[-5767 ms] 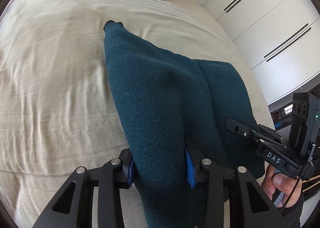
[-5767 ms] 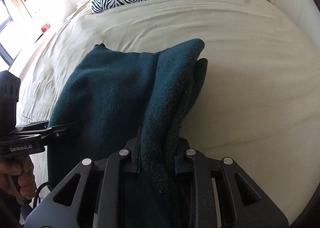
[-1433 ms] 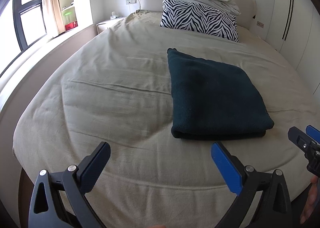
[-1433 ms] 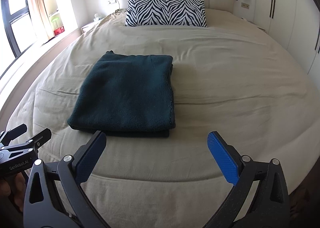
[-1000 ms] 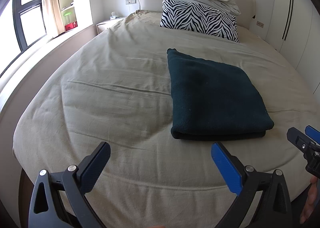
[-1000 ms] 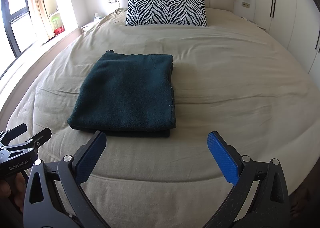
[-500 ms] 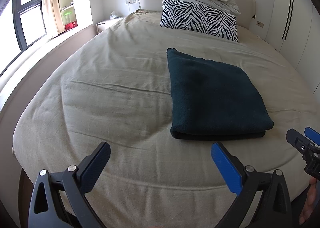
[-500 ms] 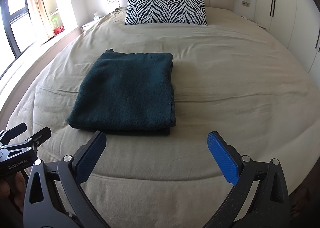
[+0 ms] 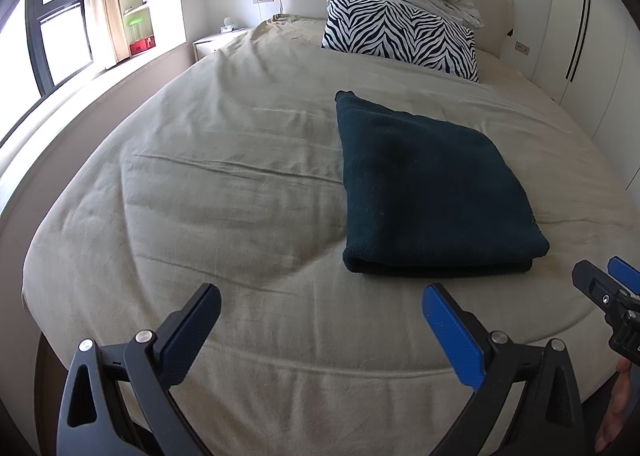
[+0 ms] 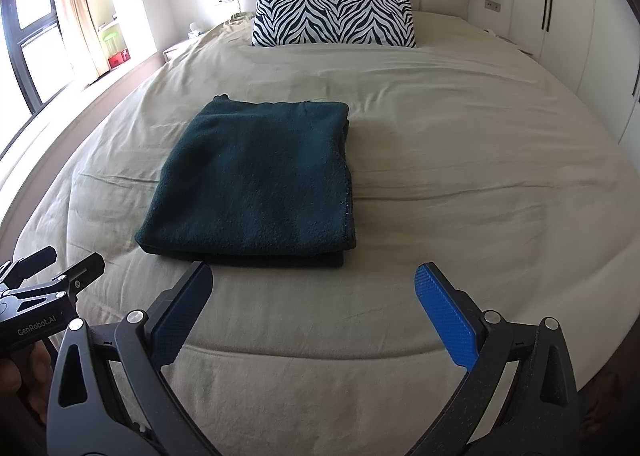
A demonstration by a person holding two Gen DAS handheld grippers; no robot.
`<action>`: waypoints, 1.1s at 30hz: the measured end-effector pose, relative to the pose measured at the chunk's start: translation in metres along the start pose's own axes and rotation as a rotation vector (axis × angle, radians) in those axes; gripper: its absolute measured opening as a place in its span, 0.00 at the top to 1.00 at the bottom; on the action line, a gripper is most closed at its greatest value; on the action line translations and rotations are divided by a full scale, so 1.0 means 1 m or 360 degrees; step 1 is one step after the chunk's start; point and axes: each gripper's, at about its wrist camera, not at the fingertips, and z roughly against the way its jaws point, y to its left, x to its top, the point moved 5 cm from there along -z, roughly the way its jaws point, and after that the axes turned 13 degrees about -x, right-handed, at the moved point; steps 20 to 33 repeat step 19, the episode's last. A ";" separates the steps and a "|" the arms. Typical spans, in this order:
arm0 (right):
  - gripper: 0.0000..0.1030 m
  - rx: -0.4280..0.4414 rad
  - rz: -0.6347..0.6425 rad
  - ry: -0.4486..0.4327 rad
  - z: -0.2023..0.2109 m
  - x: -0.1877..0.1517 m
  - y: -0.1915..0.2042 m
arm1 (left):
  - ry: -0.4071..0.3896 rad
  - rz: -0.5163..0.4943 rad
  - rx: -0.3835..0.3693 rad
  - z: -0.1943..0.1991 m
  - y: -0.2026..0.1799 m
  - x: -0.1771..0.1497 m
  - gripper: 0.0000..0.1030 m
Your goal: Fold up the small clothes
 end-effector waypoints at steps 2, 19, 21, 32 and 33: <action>0.00 0.0002 0.0000 0.0002 0.000 0.000 0.000 | 0.0001 0.0001 0.0003 0.000 0.001 0.000 0.00; 0.00 0.0025 -0.0008 0.0016 0.001 -0.004 -0.005 | -0.0022 -0.0022 0.0005 0.005 0.000 -0.002 0.00; 0.00 0.0025 -0.0008 0.0016 0.001 -0.004 -0.005 | -0.0022 -0.0022 0.0005 0.005 0.000 -0.002 0.00; 0.00 0.0025 -0.0008 0.0016 0.001 -0.004 -0.005 | -0.0022 -0.0022 0.0005 0.005 0.000 -0.002 0.00; 0.00 0.0025 -0.0008 0.0016 0.001 -0.004 -0.005 | -0.0022 -0.0022 0.0005 0.005 0.000 -0.002 0.00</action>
